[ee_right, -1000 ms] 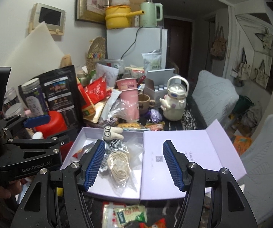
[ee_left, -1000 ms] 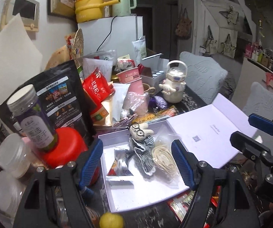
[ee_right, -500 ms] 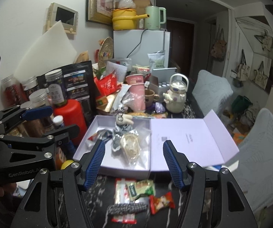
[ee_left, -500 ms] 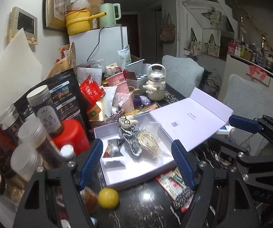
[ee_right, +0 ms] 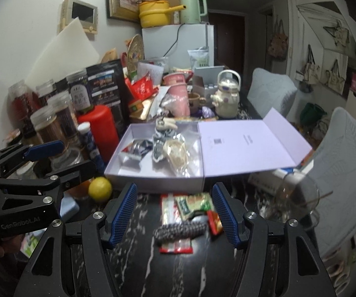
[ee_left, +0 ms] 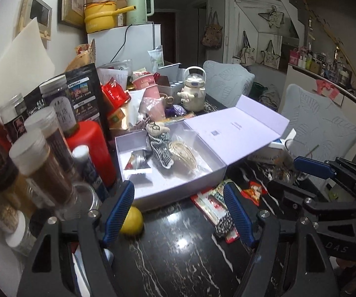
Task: Organize soft objects
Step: 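Withdraw both open grippers from the white box back over the table, then lower the right gripper onto the rolled gingham cloth and grasp it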
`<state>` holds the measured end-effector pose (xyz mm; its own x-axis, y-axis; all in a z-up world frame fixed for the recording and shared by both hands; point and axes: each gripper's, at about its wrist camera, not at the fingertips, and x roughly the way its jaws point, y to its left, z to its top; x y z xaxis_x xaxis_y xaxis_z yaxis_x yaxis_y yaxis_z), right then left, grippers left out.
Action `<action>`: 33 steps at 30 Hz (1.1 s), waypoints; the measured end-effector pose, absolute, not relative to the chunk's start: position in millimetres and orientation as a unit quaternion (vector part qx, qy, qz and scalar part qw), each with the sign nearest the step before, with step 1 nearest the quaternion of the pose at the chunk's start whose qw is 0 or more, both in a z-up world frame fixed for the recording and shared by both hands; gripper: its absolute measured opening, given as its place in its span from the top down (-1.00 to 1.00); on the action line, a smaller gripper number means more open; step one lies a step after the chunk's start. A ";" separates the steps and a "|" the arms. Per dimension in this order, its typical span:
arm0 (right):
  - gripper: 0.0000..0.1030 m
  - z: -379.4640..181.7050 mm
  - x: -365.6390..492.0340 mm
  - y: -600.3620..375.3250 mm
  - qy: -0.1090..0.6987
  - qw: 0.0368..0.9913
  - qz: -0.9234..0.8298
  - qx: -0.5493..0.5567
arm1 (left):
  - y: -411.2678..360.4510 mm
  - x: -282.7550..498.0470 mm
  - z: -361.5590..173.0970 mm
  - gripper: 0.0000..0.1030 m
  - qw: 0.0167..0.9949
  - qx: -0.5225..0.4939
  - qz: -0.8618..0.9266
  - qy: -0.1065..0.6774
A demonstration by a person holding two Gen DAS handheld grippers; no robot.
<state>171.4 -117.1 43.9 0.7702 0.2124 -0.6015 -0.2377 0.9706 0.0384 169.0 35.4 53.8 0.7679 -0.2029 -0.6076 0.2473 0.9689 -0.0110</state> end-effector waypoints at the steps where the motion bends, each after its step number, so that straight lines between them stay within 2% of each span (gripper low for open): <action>1: -0.24 41.2 170.0 -116.0 0.320 0.940 0.119 -0.020 | 35.9 167.4 51.7 -0.44 0.939 0.034 -0.120 0.321; 17: -0.24 -22.4 168.5 -122.1 0.373 0.923 0.082 0.034 | 40.8 164.3 -9.1 -0.44 0.919 -0.010 -0.101 0.382; 26: -0.24 -66.7 193.5 -133.4 0.438 0.890 0.085 0.094 | 42.7 181.0 -47.0 -0.44 0.901 -0.015 -0.096 0.422; 33: -0.24 -85.2 218.7 -125.0 0.462 0.877 0.086 0.100 | 45.7 193.5 -61.2 -0.44 0.896 -0.006 -0.085 0.436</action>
